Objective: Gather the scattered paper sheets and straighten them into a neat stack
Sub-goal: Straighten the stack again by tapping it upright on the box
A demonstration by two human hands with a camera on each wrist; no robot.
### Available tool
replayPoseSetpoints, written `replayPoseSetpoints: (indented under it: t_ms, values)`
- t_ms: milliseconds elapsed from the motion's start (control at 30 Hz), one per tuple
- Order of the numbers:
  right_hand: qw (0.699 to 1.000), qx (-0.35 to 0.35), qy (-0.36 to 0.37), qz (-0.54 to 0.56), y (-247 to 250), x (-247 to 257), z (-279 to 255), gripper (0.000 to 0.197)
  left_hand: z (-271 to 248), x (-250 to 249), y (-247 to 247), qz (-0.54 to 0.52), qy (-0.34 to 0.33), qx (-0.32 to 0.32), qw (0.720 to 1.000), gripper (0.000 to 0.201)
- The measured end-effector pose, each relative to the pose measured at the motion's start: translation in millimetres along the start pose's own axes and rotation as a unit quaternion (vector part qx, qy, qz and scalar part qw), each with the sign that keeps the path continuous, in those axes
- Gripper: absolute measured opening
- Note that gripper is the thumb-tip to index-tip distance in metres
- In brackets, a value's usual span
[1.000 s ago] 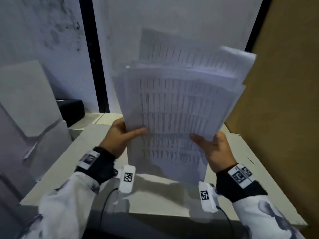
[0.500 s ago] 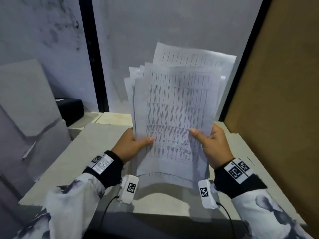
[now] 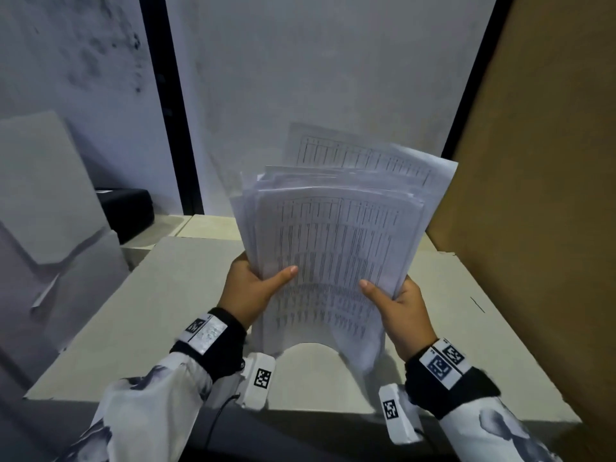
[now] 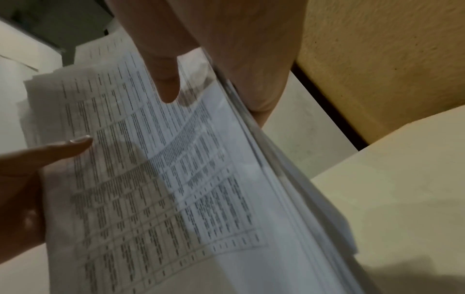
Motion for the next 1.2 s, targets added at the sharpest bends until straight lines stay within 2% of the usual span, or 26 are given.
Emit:
replayPoseSetpoints:
  t_ms: [100, 267, 400, 467, 567, 733, 833, 933, 1000, 1067, 1133, 1200]
  values:
    - [1.0, -0.006, 0.021, 0.014, 2, 13, 7, 0.035, 8, -15, -1, -0.023, -0.017, -0.008, 1.0, 0.04]
    - [0.999, -0.001, 0.035, 0.029, 6, 34, 15, 0.039, 22, -34, 8, -0.048, -0.035, -0.025, 0.998, 0.079]
    - [0.996, 0.016, 0.084, 0.021, 7, 46, 16, 0.052, 23, -43, 15, -0.052, -0.051, -0.033, 0.997, 0.081]
    - [0.995, 0.03, 0.099, 0.012, 3, 49, 17, 0.058, 22, -45, 11, -0.069, -0.048, -0.029, 0.996, 0.079]
    - [0.994, 0.038, 0.105, -0.001, -5, 51, 20, 0.062, 18, -50, -2, -0.093, -0.058, -0.031, 0.993, 0.064]
    - [0.994, 0.035, 0.096, -0.033, 0, 45, 21, 0.045, 19, -44, -3, -0.06, -0.063, -0.044, 0.995, 0.057]
    - [0.996, 0.04, 0.074, -0.019, 0, 40, 19, 0.042, 15, -36, 1, -0.014, -0.052, -0.004, 0.999, 0.068]
    - [0.998, 0.056, 0.041, -0.002, 3, 28, 18, 0.048, 10, -22, 14, -0.01, -0.027, -0.012, 1.0, 0.078]
    - [0.998, 0.06, 0.018, -0.008, 3, 17, 15, 0.047, 0, -9, 15, -0.01, -0.002, -0.011, 1.0, 0.068]
    - [0.998, 0.06, 0.003, -0.007, -2, 10, 13, 0.038, -8, -4, 8, -0.008, 0.013, -0.013, 1.0, 0.053]
    - [0.999, 0.044, 0.007, -0.006, -8, 13, 13, 0.027, -4, -7, 1, 0.019, -0.005, -0.013, 1.0, 0.041]
    - [0.999, 0.024, 0.028, -0.006, -13, 25, 14, 0.026, 6, -19, -3, 0.035, -0.039, -0.018, 0.998, 0.04]
Point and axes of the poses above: each hand's wrist, its own z-axis towards the middle knuckle, its own y-axis out of the back of the hand, x = y × z, the point moved 4 cm from there along z, towards the middle knuckle, and after that the axes turned 7 degrees about -y, right-handed, at the moved point
